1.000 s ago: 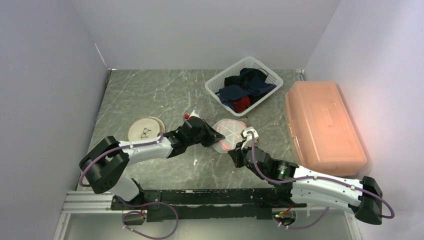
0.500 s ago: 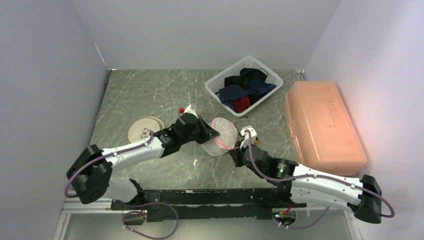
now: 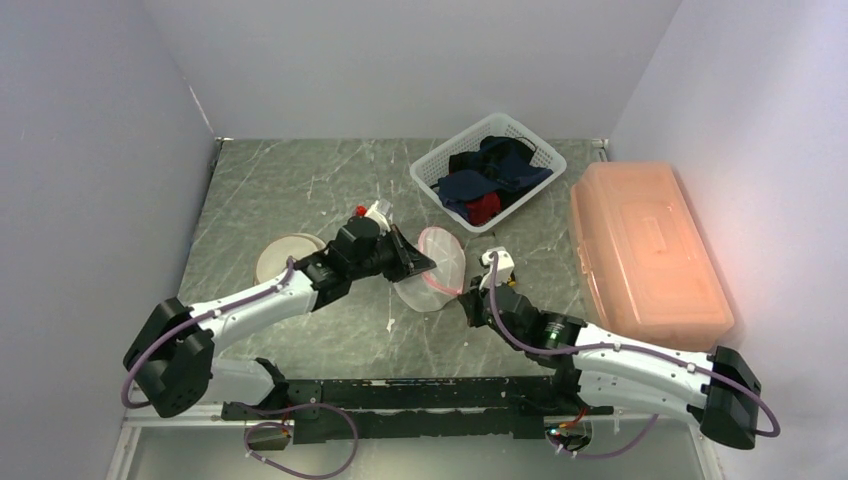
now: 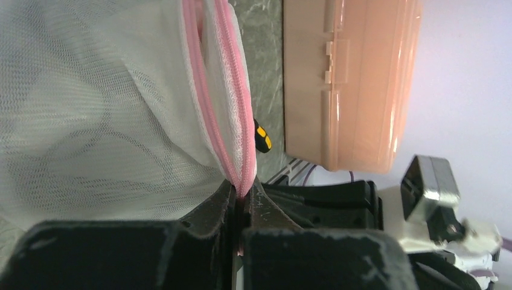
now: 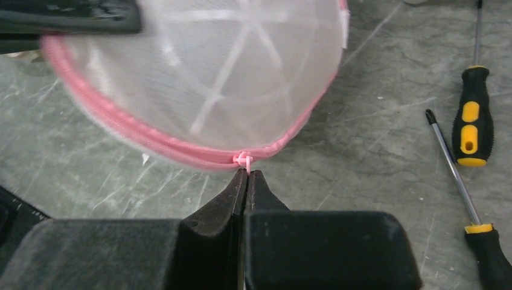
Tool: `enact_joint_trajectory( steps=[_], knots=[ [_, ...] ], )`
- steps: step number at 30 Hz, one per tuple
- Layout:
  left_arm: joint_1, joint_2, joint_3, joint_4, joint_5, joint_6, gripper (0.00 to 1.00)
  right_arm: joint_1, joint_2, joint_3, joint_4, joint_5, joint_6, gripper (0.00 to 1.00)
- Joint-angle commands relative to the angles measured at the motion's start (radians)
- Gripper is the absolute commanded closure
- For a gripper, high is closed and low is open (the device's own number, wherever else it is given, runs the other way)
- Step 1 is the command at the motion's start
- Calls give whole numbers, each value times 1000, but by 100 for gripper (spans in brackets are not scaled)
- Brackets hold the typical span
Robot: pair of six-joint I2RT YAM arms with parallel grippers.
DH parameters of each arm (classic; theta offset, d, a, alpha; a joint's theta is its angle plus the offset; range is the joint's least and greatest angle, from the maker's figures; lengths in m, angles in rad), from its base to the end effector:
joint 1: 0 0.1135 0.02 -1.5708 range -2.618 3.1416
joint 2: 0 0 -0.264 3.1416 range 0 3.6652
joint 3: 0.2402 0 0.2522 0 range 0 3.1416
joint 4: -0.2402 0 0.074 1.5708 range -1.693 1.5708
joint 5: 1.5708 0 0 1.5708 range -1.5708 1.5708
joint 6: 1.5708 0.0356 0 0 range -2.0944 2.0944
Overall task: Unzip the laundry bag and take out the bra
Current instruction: Unzip the laundry bag at the center of the board.
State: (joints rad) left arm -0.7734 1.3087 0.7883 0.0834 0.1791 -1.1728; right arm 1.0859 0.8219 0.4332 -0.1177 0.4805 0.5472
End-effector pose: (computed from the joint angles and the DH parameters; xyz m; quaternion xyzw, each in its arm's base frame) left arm 0.2050 -0.2090 0.2526 -0.1196 0.8330 -0.4846 0.2386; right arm 0.0994 0.1534 0.2183 -0.1063 0.8389 0.2188 0.4869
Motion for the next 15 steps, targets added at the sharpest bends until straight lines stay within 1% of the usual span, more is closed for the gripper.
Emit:
enact_joint_trajectory(
  steps=[1, 5, 8, 12, 15],
  knots=[
    [16, -43, -2, 12, 100, 51, 97, -60, 34, -21, 49, 19, 18, 100],
    [22, -41, 19, 5, 154, 89, 97, -99, 34, -38, 66, 35, 44, 100],
    [35, -27, 52, -10, 230, 144, 97, -98, -16, -41, 73, 44, 25, 100],
    [71, -3, 128, -55, 356, 269, 95, -65, -120, -52, 87, 29, -38, 100],
    [98, 12, 206, -148, 410, 400, 91, -48, -172, -43, 63, 7, -54, 100]
  ],
)
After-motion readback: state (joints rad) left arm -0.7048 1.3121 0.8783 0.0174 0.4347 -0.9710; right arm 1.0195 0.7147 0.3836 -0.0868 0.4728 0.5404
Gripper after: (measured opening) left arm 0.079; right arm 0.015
